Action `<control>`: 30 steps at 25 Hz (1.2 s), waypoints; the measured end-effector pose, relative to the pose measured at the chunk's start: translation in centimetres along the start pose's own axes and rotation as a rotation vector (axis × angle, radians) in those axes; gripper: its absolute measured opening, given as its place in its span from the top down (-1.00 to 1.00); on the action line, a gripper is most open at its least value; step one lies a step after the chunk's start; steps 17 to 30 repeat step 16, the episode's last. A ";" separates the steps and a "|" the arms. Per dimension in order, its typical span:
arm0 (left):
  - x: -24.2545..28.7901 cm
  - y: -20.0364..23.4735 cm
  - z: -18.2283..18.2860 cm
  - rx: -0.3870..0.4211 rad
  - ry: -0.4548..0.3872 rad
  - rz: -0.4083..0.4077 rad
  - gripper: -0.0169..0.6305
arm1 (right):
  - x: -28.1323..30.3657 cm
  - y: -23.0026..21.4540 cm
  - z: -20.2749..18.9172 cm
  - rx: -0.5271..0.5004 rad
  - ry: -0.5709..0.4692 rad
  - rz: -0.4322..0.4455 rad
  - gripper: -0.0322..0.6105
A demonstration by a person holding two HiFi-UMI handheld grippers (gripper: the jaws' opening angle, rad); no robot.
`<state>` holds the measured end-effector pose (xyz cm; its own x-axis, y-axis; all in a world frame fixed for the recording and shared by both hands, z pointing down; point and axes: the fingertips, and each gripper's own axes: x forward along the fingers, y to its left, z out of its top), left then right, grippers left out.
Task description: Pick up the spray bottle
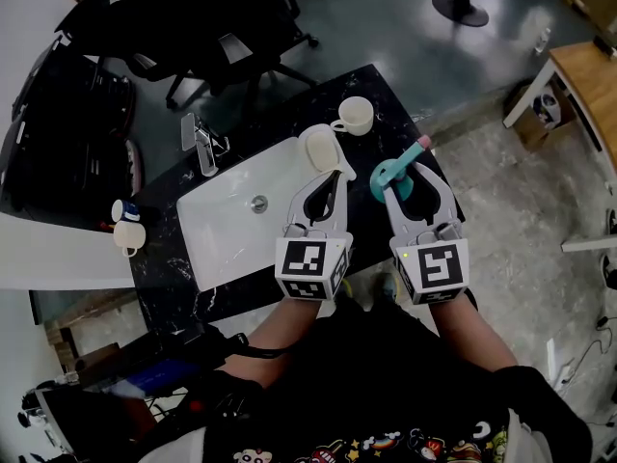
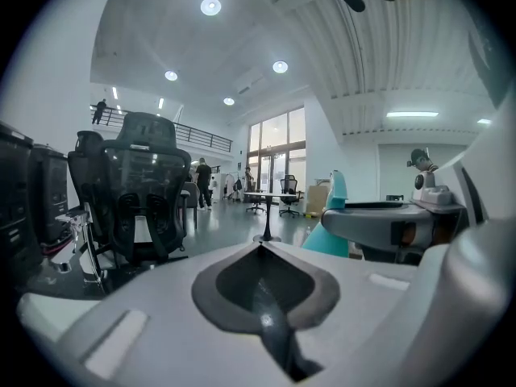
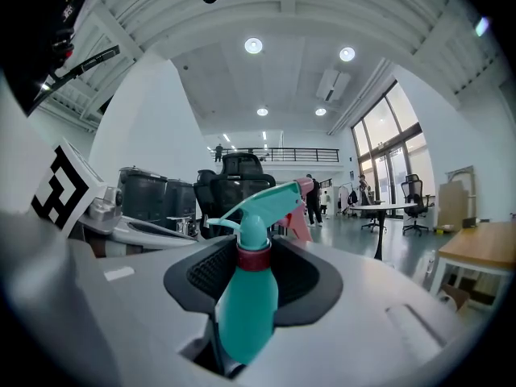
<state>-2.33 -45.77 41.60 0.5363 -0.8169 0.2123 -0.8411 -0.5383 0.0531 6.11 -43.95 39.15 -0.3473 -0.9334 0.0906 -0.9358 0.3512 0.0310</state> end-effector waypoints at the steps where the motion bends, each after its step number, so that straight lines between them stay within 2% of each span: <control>1: 0.0 0.0 0.1 0.002 -0.003 0.001 0.94 | -0.1 0.0 -0.1 0.002 0.002 -0.004 0.41; 30: -0.3 0.3 0.5 0.012 -0.018 0.006 0.94 | 0.2 0.3 0.3 -0.001 -0.015 0.001 0.41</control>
